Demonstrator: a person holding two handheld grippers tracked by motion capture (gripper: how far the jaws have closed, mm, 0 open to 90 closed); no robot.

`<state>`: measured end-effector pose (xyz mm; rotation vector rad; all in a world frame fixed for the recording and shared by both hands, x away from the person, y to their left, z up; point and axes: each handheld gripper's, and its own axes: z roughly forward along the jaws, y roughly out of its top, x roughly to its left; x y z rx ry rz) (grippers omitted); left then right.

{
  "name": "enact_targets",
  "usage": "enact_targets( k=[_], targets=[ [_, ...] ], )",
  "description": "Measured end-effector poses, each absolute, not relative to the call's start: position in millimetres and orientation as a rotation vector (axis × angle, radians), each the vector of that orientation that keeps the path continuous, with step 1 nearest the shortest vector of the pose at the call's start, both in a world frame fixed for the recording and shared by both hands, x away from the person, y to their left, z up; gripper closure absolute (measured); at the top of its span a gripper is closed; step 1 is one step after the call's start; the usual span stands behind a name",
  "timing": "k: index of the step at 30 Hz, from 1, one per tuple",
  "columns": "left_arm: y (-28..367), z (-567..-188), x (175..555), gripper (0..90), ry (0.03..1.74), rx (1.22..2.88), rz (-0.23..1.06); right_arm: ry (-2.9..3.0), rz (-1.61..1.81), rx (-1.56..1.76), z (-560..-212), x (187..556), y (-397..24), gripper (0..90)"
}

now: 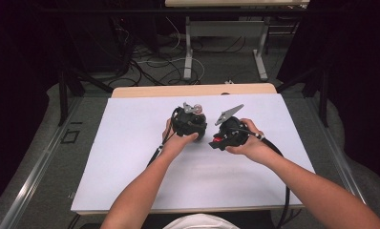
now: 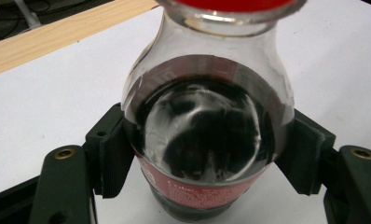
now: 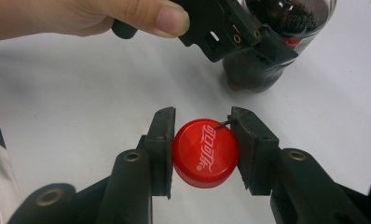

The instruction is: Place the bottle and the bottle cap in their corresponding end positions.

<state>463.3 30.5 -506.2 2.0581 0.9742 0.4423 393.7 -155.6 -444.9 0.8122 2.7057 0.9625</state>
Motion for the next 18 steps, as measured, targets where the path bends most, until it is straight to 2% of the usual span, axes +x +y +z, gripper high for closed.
enact_targets(
  k=[18],
  targets=[
    [35.6, -514.6, 463.0, 27.5, 0.972, 2.028, 0.409, 2.723, 0.945, 0.786, -454.5, 393.5, -149.0, 61.0]
  ],
)
